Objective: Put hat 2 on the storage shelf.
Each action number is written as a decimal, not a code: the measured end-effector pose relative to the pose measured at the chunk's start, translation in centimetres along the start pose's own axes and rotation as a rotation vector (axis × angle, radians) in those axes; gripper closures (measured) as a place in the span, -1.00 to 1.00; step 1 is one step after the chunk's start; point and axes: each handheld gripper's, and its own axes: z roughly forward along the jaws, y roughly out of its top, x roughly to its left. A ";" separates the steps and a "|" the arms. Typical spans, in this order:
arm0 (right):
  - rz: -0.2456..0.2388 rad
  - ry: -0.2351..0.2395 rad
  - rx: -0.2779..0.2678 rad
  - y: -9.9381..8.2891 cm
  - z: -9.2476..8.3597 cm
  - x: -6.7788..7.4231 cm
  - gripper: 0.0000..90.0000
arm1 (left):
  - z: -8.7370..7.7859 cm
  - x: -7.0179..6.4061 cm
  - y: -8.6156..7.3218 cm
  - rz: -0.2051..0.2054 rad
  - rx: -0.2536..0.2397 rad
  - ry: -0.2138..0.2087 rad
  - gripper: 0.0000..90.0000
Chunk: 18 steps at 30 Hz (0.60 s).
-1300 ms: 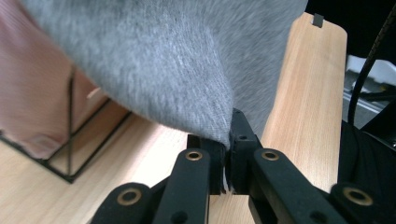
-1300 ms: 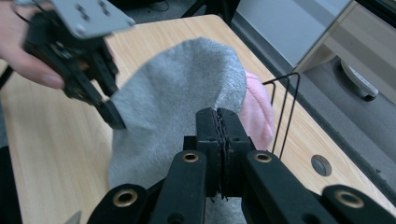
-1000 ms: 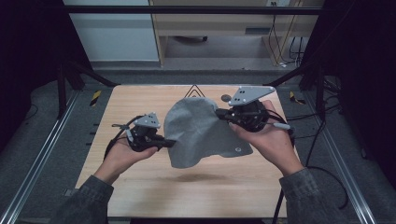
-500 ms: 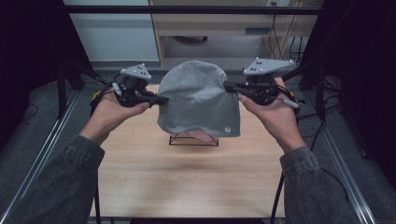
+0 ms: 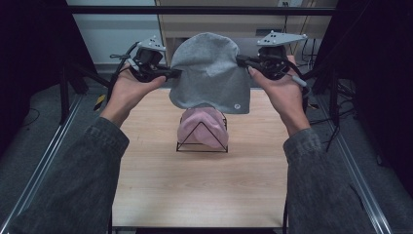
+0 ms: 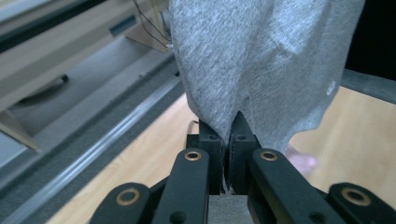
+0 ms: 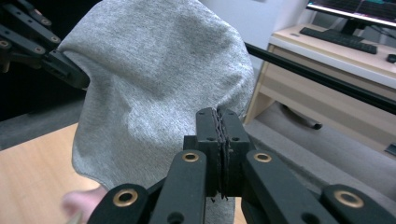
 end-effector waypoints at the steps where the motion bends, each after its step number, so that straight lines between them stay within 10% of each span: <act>1: 0.007 -0.006 -0.005 0.0 0.4 -0.2 0.97 | 0.2 0.1 0.0 0.000 -0.003 0.008 0.94; 18: 0.052 -0.033 0.005 -2.7 5.5 -2.2 0.97 | 4.0 1.6 -1.7 0.003 0.000 0.080 0.94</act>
